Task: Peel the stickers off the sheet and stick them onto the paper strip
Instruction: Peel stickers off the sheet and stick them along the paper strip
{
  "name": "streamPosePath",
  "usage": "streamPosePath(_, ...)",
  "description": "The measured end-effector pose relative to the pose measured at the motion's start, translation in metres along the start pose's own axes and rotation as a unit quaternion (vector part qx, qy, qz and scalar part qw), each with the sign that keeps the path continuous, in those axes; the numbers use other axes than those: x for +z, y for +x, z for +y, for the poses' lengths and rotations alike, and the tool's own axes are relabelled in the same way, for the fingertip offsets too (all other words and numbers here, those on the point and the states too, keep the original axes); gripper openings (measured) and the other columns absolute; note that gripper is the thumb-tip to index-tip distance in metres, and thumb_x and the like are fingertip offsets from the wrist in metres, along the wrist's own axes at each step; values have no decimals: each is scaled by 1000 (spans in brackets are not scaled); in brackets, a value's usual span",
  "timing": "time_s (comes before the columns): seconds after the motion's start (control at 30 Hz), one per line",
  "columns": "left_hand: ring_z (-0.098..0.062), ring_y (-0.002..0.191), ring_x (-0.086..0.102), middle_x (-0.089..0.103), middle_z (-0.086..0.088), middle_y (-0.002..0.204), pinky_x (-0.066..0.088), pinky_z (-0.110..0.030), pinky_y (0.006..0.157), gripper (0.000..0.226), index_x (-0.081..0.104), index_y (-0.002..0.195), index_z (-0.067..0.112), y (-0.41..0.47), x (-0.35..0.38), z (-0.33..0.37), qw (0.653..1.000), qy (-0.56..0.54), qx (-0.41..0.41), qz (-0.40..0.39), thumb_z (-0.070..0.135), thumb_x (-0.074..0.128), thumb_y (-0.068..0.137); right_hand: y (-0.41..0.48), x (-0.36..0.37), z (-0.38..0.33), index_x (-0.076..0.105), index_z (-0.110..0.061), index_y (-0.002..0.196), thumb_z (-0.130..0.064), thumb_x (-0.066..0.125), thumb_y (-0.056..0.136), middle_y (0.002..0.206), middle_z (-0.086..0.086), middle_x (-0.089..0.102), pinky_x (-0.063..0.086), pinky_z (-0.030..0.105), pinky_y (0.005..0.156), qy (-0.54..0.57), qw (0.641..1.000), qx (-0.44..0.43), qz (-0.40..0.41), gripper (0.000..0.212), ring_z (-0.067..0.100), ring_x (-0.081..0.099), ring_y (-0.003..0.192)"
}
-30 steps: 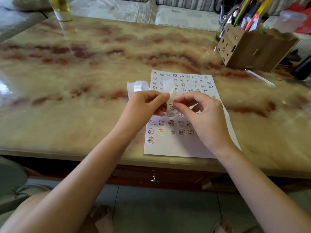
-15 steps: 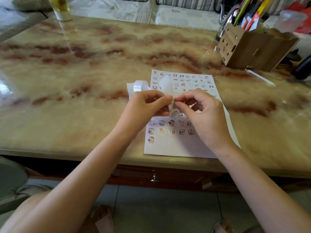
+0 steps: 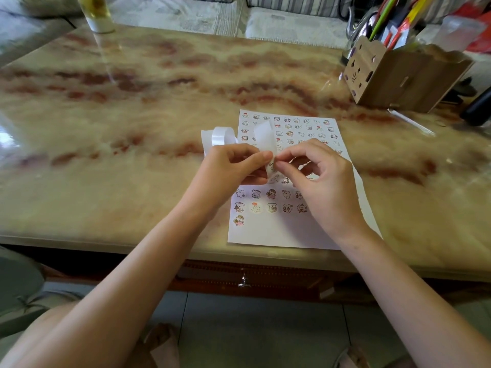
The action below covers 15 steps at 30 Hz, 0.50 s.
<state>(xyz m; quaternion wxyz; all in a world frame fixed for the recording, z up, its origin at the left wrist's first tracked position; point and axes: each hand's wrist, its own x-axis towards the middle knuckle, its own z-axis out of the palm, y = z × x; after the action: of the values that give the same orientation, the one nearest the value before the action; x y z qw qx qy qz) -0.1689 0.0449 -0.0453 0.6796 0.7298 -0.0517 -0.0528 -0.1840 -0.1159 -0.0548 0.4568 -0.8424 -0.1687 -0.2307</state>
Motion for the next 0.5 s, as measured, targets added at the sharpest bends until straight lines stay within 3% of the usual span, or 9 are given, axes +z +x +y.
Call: streamPosePath(0.5, -10, 71, 66, 69, -7, 75, 57, -21, 75, 15, 73, 84, 5, 0, 0, -1, 1000, 15, -5, -2, 18, 66, 89, 1, -2, -1, 66, -11, 86, -9, 70, 84, 85, -4, 63, 44, 12, 68, -5, 999, 20, -35, 5, 4, 57, 75)
